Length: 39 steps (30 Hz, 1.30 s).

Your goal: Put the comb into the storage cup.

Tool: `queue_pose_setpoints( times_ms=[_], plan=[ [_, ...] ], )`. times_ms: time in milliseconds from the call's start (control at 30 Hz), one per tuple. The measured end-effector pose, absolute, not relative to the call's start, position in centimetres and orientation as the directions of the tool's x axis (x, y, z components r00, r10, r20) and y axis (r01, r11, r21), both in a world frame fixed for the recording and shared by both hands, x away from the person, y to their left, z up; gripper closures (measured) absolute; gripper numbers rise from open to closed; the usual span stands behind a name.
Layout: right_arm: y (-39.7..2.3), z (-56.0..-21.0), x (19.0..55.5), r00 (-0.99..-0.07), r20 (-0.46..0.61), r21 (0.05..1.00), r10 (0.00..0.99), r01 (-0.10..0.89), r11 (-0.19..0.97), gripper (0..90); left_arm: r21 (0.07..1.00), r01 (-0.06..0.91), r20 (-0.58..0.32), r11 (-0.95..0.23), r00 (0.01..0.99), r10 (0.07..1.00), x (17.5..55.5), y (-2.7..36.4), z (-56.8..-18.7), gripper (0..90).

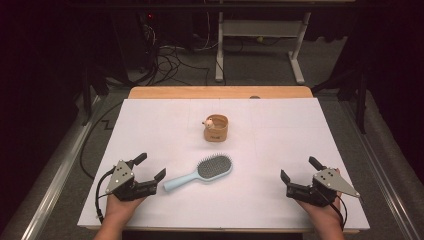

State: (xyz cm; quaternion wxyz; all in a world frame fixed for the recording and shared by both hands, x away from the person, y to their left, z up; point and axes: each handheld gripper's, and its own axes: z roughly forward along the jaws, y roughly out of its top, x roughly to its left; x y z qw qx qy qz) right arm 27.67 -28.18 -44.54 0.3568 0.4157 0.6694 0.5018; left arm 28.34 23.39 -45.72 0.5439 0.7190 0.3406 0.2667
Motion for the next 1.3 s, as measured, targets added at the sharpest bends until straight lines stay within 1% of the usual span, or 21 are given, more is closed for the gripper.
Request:
queue_pose_setpoints(
  times_ms=[100, 133, 167, 200, 300, 433, 533, 667, 700, 800, 933, 967, 1000, 1133, 1167, 1200, 1300],
  plan=[
    [-28.2, -44.5, 27.7, -0.399, -0.062, 0.968, 0.915, 0.198, 0.152, 0.5, 0.963, 0.205, 0.009, -0.173, 0.622, 0.783, 28.4, 23.4, -45.7, 16.2],
    [-28.2, -44.5, 27.7, -0.398, -0.061, 0.968, 0.916, 0.199, 0.151, 0.5, 0.963, 0.205, 0.009, -0.173, 0.622, 0.783, 28.4, 23.4, -45.7, 17.7],
    [-28.2, -44.5, 27.7, -0.397, -0.060, 0.968, 0.916, 0.199, 0.150, 0.5, 0.964, 0.207, 0.005, -0.170, 0.622, 0.783, 28.4, 23.4, -45.7, 21.9],
    [-28.2, -44.5, 27.7, -0.397, -0.060, 0.968, 0.916, 0.199, 0.150, 0.5, 0.964, 0.213, -0.005, -0.161, 0.616, 0.788, 28.4, 23.5, -45.6, 21.9],
    [-28.2, -44.5, 27.7, -0.397, -0.062, 0.968, 0.916, 0.199, 0.151, 0.5, 0.961, 0.224, -0.005, -0.164, 0.605, 0.796, 28.4, 23.5, -45.6, 30.3],
    [-28.1, -44.5, 27.7, -0.396, -0.063, 0.968, 0.916, 0.199, 0.153, 0.5, 0.958, 0.234, -0.014, -0.163, 0.608, 0.794, 28.5, 23.5, -45.6, 36.6],
    [-28.2, -44.5, 27.7, -0.396, -0.062, 0.969, 0.916, 0.198, 0.151, 0.6, 0.953, 0.243, -0.012, -0.179, 0.624, 0.781, 28.5, 23.4, -45.7, 43.2],
    [-28.2, -44.5, 27.7, -0.395, -0.061, 0.968, 0.917, 0.200, 0.150, 0.6, 0.941, 0.259, 0.002, -0.216, 0.636, 0.771, 28.4, 23.0, -45.8, 55.8],
    [-28.2, -44.5, 27.7, -0.395, -0.061, 0.968, 0.917, 0.200, 0.150, 0.6, 0.941, 0.259, 0.002, -0.216, 0.636, 0.771, 28.4, 23.0, -45.8, 60.5],
    [-28.1, -44.5, 27.7, -0.396, -0.061, 0.969, 0.916, 0.199, 0.150, 0.6, 0.922, 0.299, -0.006, -0.245, 0.645, 0.764, 28.6, 22.7, -46.0, 74.0],
    [-28.1, -44.5, 27.6, -0.395, -0.064, 0.969, 0.916, 0.196, 0.152, 0.7, 0.896, 0.352, -0.015, -0.272, 0.635, 0.772, 29.0, 22.4, -46.2, 87.6],
    [-28.1, -44.5, 27.6, -0.395, -0.064, 0.969, 0.916, 0.196, 0.152, 0.7, 0.889, 0.361, -0.012, -0.282, 0.634, 0.773, 29.1, 22.4, -46.2, 87.6],
    [-28.1, -44.5, 27.7, -0.395, -0.063, 0.968, 0.916, 0.197, 0.152, 0.7, 0.870, 0.390, -0.020, -0.302, 0.641, 0.768, 29.3, 22.2, -46.3, 90.0],
    [-28.1, -44.5, 27.7, -0.394, -0.062, 0.969, 0.917, 0.197, 0.151, 0.8, 0.817, 0.450, -0.014, -0.360, 0.639, 0.769, 29.7, 21.7, -46.8, 90.0],
    [-28.1, -44.5, 27.7, -0.394, -0.062, 0.969, 0.917, 0.197, 0.151, 0.8, 0.817, 0.450, -0.014, -0.360, 0.639, 0.769, 29.7, 21.7, -46.8, 90.0],
    [-28.1, -44.6, 27.7, -0.393, -0.064, 0.968, 0.917, 0.198, 0.152, 0.9, 0.787, 0.478, -0.017, -0.390, 0.649, 0.761, 29.9, 21.4, -47.1, 90.0],
    [-28.1, -44.6, 27.7, -0.395, -0.059, 0.968, 0.917, 0.202, 0.149, 0.9, 0.762, 0.494, -0.018, -0.418, 0.662, 0.749, 29.9, 21.1, -47.3, 90.0]
  ],
)
